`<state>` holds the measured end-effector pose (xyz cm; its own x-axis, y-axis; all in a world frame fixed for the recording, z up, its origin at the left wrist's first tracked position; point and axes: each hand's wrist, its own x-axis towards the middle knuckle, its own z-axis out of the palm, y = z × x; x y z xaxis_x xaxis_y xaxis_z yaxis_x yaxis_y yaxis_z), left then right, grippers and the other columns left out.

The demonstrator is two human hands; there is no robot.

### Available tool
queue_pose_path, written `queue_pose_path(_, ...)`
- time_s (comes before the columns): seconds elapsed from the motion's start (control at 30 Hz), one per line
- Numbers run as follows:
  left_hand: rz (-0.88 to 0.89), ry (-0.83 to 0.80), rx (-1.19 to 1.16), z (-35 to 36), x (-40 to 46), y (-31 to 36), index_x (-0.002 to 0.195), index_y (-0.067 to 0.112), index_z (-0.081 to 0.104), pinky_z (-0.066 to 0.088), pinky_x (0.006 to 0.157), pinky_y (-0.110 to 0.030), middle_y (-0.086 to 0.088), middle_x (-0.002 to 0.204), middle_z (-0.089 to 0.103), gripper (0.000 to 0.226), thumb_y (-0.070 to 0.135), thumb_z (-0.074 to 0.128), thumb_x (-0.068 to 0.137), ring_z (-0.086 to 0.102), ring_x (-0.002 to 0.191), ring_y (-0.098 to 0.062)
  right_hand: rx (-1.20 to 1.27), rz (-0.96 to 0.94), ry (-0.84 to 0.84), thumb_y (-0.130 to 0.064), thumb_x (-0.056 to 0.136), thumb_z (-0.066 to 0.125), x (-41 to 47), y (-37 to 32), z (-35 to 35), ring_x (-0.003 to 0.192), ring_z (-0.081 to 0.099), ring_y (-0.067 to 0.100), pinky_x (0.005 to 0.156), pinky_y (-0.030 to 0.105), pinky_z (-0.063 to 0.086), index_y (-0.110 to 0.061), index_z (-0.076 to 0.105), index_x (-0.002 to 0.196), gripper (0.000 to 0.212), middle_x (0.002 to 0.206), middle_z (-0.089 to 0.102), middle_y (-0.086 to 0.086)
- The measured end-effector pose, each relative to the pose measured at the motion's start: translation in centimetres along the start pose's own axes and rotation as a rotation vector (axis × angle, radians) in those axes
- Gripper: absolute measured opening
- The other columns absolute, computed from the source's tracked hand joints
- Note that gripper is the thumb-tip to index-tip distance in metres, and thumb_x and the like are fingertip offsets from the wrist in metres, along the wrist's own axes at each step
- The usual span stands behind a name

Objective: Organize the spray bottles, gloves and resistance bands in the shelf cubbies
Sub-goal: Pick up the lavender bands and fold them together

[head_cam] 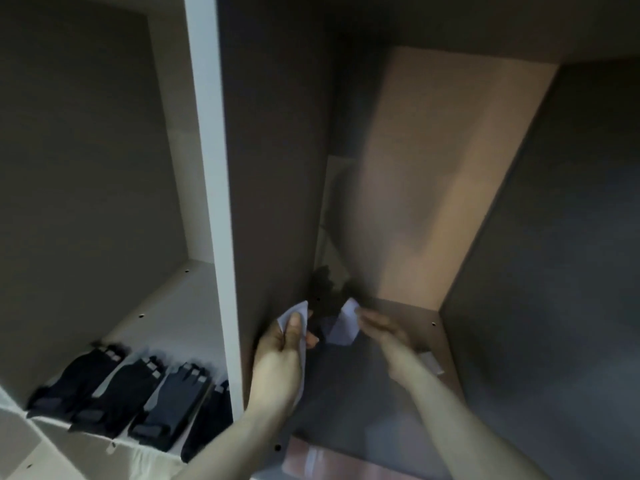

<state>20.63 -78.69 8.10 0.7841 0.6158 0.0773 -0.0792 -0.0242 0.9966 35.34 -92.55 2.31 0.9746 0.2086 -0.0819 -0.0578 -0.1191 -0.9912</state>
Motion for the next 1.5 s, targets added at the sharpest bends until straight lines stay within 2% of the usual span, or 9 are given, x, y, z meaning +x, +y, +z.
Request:
queue_pose_path(0.17, -0.079, -0.118, -0.042, 0.6, 0.9, 1.9, 0.082, 0.024, 0.067, 0.053, 0.076, -0.035, -0.001, 0.058, 0.066, 0.024, 0.025, 0.049, 0.097, 0.066, 0.067, -0.020, 0.109, -0.139, 0.099, 0.010, 0.078, 0.063, -3.3, -8.1, -3.0, 0.069, 0.067, 0.002, 0.067, 0.007, 0.051, -0.018, 0.073, 0.076, 0.030, 0.069, 0.074, -0.012)
queue_pose_path(0.3, -0.166, -0.320, -0.161, 1.2, 0.6, 4.8, 0.088, 0.009, 0.069, 0.056, 0.073, -0.034, -0.006, 0.057, 0.059, 0.020, 0.016, 0.053, 0.095, 0.061, 0.049, -0.011, 0.279, -0.188, -0.034, 0.013, 0.083, 0.055, -7.3, -12.1, -4.3, 0.067, 0.068, 0.002, 0.063, 0.015, 0.055, -0.014, 0.067, 0.084, 0.029, 0.069, 0.074, -0.008)
queue_pose_path(0.5, -0.008, -0.478, 0.002, 1.8, -2.4, 7.7, 0.080, 0.011, 0.068, 0.054, 0.065, -0.025, -0.009, 0.066, 0.068, 0.011, 0.021, 0.071, 0.081, 0.065, 0.060, -0.017, 0.293, -0.220, -0.046, 0.009, 0.083, 0.059, -12.6, -13.9, -4.7, 0.072, 0.067, 0.007, 0.065, 0.016, 0.055, -0.015, 0.068, 0.082, 0.026, 0.074, 0.072, -0.004)
queue_pose_path(0.67, 0.127, -0.371, -0.033, 1.8, -3.7, 8.4, 0.100, 0.010, 0.062, 0.052, 0.060, -0.024, -0.007, 0.074, 0.064, 0.034, 0.017, 0.080, 0.072, 0.062, 0.060, -0.016, 0.278, -0.290, 0.067, 0.009, 0.083, 0.058, -14.8, -14.4, -5.0, 0.077, 0.062, 0.003, 0.068, 0.014, 0.050, -0.019, 0.067, 0.085, 0.029, 0.081, 0.067, -0.003)
queue_pose_path(0.9, 0.234, -0.417, -0.038, 1.6, -4.1, 10.0, 0.085, 0.011, 0.074, 0.053, 0.066, -0.036, -0.012, 0.072, 0.071, 0.008, 0.017, 0.073, 0.080, 0.062, 0.060, -0.020, 0.302, -0.324, 0.034, 0.003, 0.086, 0.059, -16.8, -15.2, -4.5, 0.080, 0.066, 0.011, 0.077, 0.024, 0.053, -0.020, 0.070, 0.083, 0.026, 0.077, 0.074, -0.003)
queue_pose_path(1.1, 0.110, -0.527, -0.044, 1.2, -3.8, 10.6, 0.088, -0.007, 0.068, 0.051, 0.066, -0.034, -0.024, 0.072, 0.062, 0.024, 0.017, 0.068, 0.084, 0.059, 0.057, -0.021, -0.144, -0.370, -0.008, -0.011, 0.077, 0.075, -17.5, -16.1, -4.5, 0.074, 0.065, 0.008, 0.067, 0.018, 0.051, -0.023, 0.071, 0.086, 0.016, 0.083, 0.071, -0.001)
queue_pose_path(1.2, 0.081, -0.603, -0.046, 0.9, -3.8, 10.7, 0.091, -0.009, 0.066, 0.051, 0.069, -0.034, -0.021, 0.071, 0.061, 0.032, 0.022, 0.068, 0.084, 0.059, 0.062, -0.024, -0.219, -0.338, -0.047, -0.015, 0.076, 0.076, -17.9, -16.5, -4.5, 0.070, 0.065, 0.014, 0.067, 0.027, 0.050, -0.014, 0.072, 0.074, 0.005, 0.075, 0.071, 0.005)
queue_pose_path(1.3, 0.033, -0.656, -0.044, 0.5, -3.8, 10.9, 0.090, 0.003, 0.063, 0.053, 0.066, -0.029, -0.010, 0.068, 0.061, 0.028, 0.030, 0.059, 0.091, 0.060, 0.060, -0.018, -0.210, -0.339, -0.048, -0.011, 0.079, 0.073, -18.2, -16.8, -4.7, 0.063, 0.062, 0.006, 0.063, 0.019, 0.048, -0.016, 0.069, 0.068, 0.013, 0.064, 0.068, -0.006)
queue_pose_path(1.5, 0.014, -0.580, -0.096, 0.0, -3.3, 11.3, 0.091, 0.007, 0.065, 0.051, 0.057, -0.016, -0.002, 0.072, 0.071, 0.030, 0.027, 0.043, 0.099, 0.068, 0.062, -0.010, -0.246, -0.396, -0.240, -0.004, 0.082, 0.067, -19.6, -18.7, -5.0, 0.072, 0.067, 0.008, 0.070, 0.019, 0.051, -0.015, 0.074, 0.082, 0.013, 0.077, 0.075, 0.003)
